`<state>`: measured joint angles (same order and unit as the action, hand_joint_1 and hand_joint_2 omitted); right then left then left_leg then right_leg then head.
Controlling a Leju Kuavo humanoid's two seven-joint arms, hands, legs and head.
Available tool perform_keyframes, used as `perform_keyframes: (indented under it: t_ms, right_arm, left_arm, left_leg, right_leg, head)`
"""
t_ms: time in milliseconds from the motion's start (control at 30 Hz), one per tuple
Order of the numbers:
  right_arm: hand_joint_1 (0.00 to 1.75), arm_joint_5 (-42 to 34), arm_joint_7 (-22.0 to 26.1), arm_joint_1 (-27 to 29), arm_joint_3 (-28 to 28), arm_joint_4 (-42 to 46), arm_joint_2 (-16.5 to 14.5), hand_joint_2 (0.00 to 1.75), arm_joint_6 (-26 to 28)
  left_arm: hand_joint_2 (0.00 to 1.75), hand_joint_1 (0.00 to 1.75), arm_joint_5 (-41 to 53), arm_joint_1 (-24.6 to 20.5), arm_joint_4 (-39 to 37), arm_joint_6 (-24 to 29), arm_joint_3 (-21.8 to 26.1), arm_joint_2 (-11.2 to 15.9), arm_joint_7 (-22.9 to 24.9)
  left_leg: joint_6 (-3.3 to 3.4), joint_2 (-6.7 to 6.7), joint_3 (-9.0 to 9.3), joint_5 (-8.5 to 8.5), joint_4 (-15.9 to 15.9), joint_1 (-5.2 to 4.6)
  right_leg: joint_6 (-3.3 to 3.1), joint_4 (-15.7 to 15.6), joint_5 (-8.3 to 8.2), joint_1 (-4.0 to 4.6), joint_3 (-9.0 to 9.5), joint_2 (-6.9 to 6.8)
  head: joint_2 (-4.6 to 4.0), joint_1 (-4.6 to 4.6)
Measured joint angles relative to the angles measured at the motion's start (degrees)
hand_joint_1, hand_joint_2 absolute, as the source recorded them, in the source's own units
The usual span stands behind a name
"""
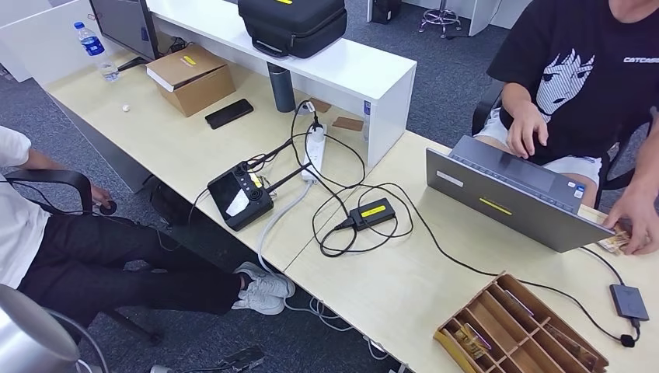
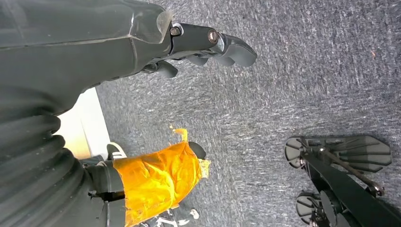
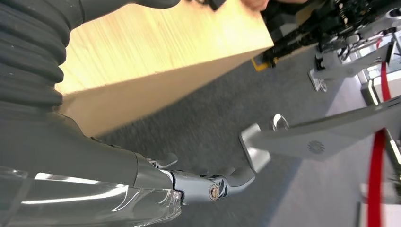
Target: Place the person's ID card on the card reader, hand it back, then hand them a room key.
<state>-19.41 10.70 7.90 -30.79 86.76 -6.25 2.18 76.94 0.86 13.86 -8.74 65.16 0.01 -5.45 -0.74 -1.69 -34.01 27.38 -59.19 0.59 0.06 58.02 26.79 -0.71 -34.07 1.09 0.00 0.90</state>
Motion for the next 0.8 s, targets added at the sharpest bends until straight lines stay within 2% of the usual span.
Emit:
perform_keyframes:
  t_ms: [100,200,467,600,800]
  right_arm:
    - [0.00,-5.5,-1.0,-1.7,-4.7,-6.3,-0.2,1.75,-4.8]
    - [0.00,-5.7,-1.1,-3.1,-9.1,-13.0,-0.2,1.75,-6.6]
    - [0.00,-3.2,-0.6,-5.8,-17.9,-29.0,0.5,1.75,-7.7]
    - [0.00,-1.9,-0.2,-6.6,-20.1,-33.8,1.1,1.75,-7.9]
    - [0.00,4.5,0.9,-7.6,-22.5,-40.8,2.7,1.75,-6.5]
  left_arm:
    - [1.75,0.00,0.7,0.0,0.0,0.3,0.0,0.0,-0.3]
    - [1.75,0.00,1.3,-0.1,0.0,0.4,0.1,0.1,-0.3]
    - [1.75,0.00,2.0,-0.1,0.0,0.5,1.1,0.1,-0.8]
    - [1.75,0.00,2.3,-0.1,0.0,0.5,1.4,0.1,-0.8]
    - [1.75,0.00,2.9,-0.1,0.0,0.4,1.8,0.3,-1.2]
  left_leg:
    - [0.00,-0.02,0.01,0.00,0.0,-0.02]
    - [0.01,-0.02,0.00,0.00,0.0,-0.02]
    - [0.03,0.00,0.01,0.03,0.0,-0.01]
    - [0.02,0.01,0.03,0.03,0.0,-0.01]
    - [0.02,0.01,0.03,0.03,0.0,-0.02]
  right_leg:
    - [0.00,0.0,0.00,0.00,0.02,-0.01]
    - [0.01,0.0,0.00,0.00,0.03,-0.01]
    - [0.00,0.0,0.01,0.00,0.02,-0.01]
    - [0.00,0.0,0.01,0.00,0.02,0.01]
    - [0.00,0.0,0.01,0.00,0.04,0.01]
  head:
    - [0.00,-0.01]
    - [0.00,-0.01]
    - [0.00,-0.01]
    - [0.00,0.00]
    - [0.00,-0.01]
